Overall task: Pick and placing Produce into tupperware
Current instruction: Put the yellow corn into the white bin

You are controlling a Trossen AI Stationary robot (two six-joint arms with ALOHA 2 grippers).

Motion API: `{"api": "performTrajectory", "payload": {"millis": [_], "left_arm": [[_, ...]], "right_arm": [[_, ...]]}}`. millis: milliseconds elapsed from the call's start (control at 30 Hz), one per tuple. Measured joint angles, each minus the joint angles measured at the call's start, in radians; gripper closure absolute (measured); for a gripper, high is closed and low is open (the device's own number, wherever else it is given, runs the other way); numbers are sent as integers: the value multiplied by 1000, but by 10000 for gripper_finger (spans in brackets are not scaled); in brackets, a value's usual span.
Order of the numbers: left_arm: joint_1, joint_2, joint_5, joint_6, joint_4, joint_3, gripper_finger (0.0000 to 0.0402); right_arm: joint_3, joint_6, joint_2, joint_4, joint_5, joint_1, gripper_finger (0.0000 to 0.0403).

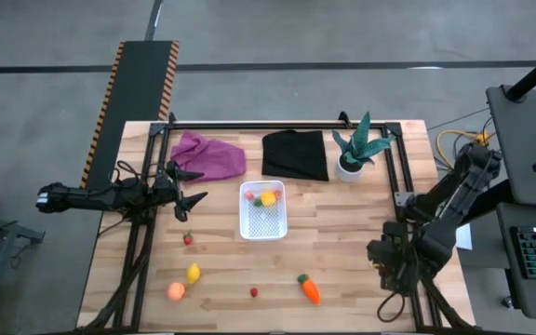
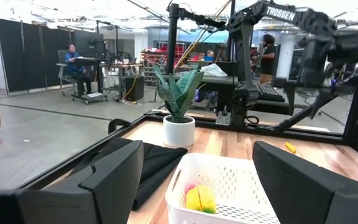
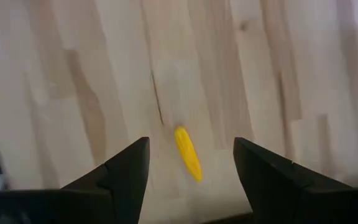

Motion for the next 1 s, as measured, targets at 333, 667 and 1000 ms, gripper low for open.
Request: {"api": "performTrajectory", "payload": {"millis": [333, 667, 1000], "left_arm": [[0, 0, 0, -1, 0, 0, 111], [0, 0, 0, 0, 0, 0, 111], [0, 0, 0, -1, 0, 0, 111]], "right_arm": [[-235, 60, 0, 254, -70, 12, 155], [-352, 131, 0, 369, -145, 13, 161], [-443, 158, -5, 525, -121, 13, 168]]}}
